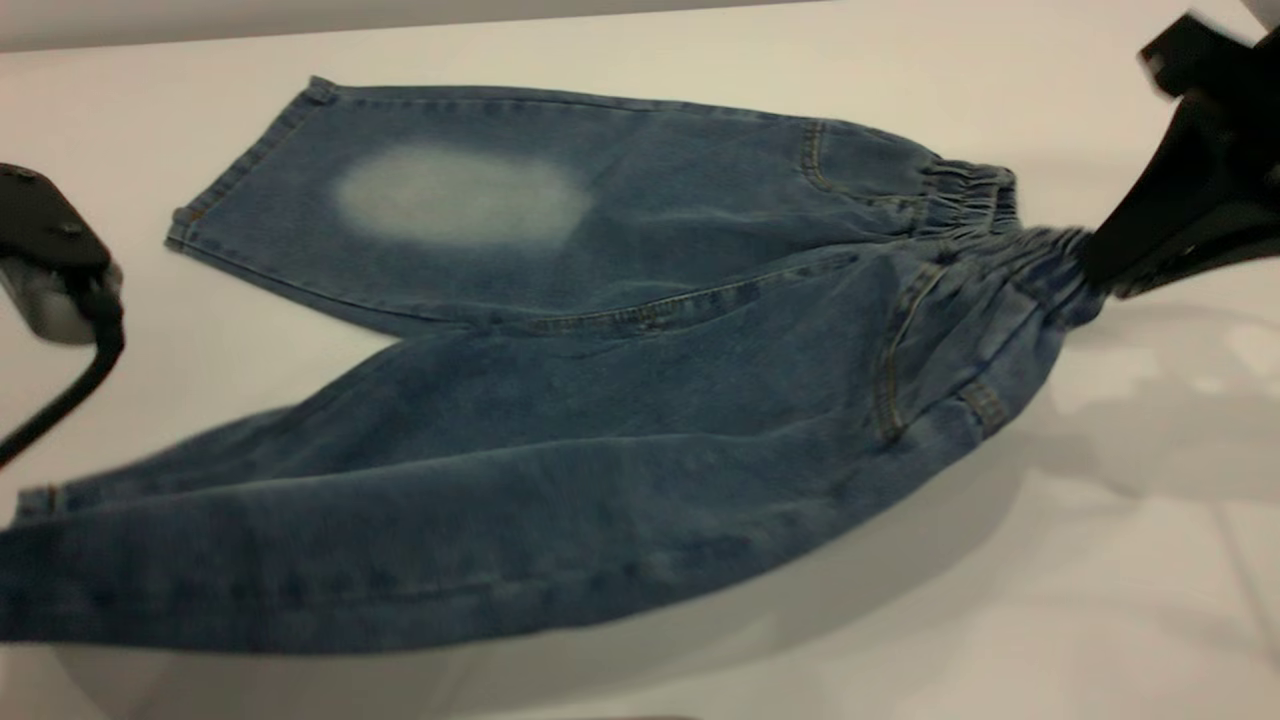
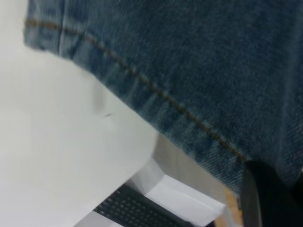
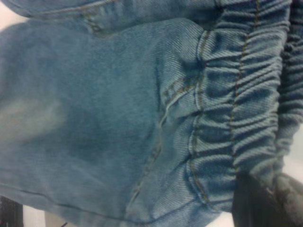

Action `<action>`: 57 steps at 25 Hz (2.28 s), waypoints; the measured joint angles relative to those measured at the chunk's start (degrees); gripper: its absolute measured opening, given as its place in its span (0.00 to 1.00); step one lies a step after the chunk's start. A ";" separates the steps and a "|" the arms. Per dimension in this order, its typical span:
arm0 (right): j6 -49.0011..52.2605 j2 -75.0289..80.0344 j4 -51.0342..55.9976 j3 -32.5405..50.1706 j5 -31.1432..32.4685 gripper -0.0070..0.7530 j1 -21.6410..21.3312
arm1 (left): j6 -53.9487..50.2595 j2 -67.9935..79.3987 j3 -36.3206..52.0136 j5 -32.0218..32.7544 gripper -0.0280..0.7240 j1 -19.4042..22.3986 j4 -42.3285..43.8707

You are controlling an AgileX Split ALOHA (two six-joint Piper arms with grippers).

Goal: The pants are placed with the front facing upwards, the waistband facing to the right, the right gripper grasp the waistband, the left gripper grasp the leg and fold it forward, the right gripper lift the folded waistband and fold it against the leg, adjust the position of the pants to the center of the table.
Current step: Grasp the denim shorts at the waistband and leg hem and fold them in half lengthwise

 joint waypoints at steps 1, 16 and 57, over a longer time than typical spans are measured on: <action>1.26 -1.67 -1.67 0.03 0.79 0.06 0.00 | 0.06 -1.87 0.99 0.67 0.06 -1.56 -0.53; 14.38 -16.61 -10.51 0.33 4.78 0.06 0.00 | -4.81 -26.76 3.18 3.52 0.06 -4.65 4.43; 1.29 8.81 23.98 -6.41 -22.18 0.06 0.00 | -33.61 30.47 -39.06 -31.64 0.06 6.30 34.05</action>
